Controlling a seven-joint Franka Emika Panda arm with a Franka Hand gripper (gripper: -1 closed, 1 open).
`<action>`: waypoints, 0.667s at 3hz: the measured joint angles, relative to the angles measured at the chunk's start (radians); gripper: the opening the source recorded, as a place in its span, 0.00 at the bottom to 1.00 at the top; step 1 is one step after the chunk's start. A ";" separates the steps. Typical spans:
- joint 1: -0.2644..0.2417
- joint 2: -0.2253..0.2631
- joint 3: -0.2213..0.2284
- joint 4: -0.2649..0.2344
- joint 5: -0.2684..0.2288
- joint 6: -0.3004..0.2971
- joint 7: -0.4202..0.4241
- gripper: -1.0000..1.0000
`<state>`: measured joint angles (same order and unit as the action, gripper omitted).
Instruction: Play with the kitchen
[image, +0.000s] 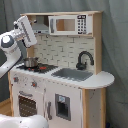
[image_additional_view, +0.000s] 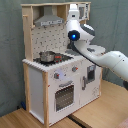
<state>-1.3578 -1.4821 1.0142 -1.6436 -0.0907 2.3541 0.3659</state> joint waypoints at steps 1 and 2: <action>-0.008 0.004 0.000 0.009 0.000 -0.007 0.008 0.00; -0.047 0.029 0.001 0.068 0.008 -0.058 0.048 0.00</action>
<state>-1.4051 -1.4533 1.0150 -1.5751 -0.0830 2.2965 0.4136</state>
